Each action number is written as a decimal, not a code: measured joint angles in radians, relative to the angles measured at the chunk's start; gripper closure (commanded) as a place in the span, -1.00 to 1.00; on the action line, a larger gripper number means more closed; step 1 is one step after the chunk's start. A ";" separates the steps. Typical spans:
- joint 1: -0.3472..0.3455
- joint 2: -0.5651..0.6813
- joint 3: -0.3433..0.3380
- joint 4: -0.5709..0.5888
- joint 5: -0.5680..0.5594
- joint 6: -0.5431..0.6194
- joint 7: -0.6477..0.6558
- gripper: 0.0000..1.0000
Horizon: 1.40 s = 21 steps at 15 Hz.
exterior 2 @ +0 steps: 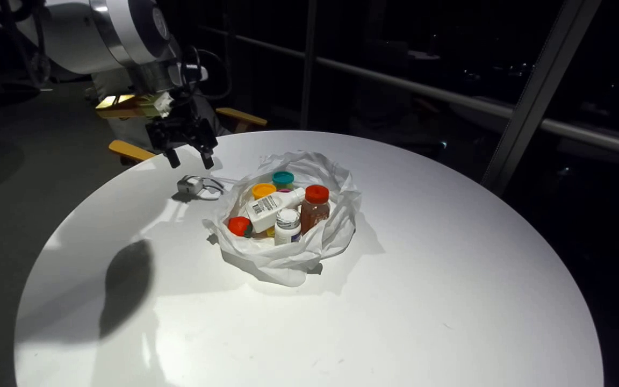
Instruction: Pick up all the objects from the table and put them on the plastic
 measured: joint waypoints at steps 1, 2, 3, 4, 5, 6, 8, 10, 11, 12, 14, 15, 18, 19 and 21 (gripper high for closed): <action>-0.004 0.021 0.005 0.021 0.017 0.000 -0.067 -1.00; -0.008 0.039 0.012 0.041 0.037 0.000 -0.132 -1.00; -0.014 0.055 0.023 0.061 0.057 -0.002 -0.198 -1.00; -0.020 0.069 0.036 0.078 0.077 -0.005 -0.260 -1.00; -0.027 0.081 0.050 0.094 0.097 -0.013 -0.320 -1.00; -0.032 0.092 0.064 0.109 0.114 -0.028 -0.374 -1.00; -0.034 0.113 0.073 0.137 0.130 -0.066 -0.439 -1.00; -0.034 0.135 0.070 0.159 0.131 -0.089 -0.465 -1.00; -0.034 0.145 0.067 0.168 0.131 -0.091 -0.468 -1.00; -0.034 0.157 0.063 0.178 0.131 -0.091 -0.469 -1.00; -0.033 0.176 0.053 0.198 0.131 -0.089 -0.469 -1.00; -0.032 0.184 0.046 0.207 0.131 -0.087 -0.467 -1.00; -0.029 0.201 0.029 0.230 0.131 -0.087 -0.465 -0.31; -0.029 0.205 0.025 0.236 0.131 -0.087 -0.464 -0.17; -0.029 0.207 0.021 0.240 0.131 -0.087 -0.463 0.16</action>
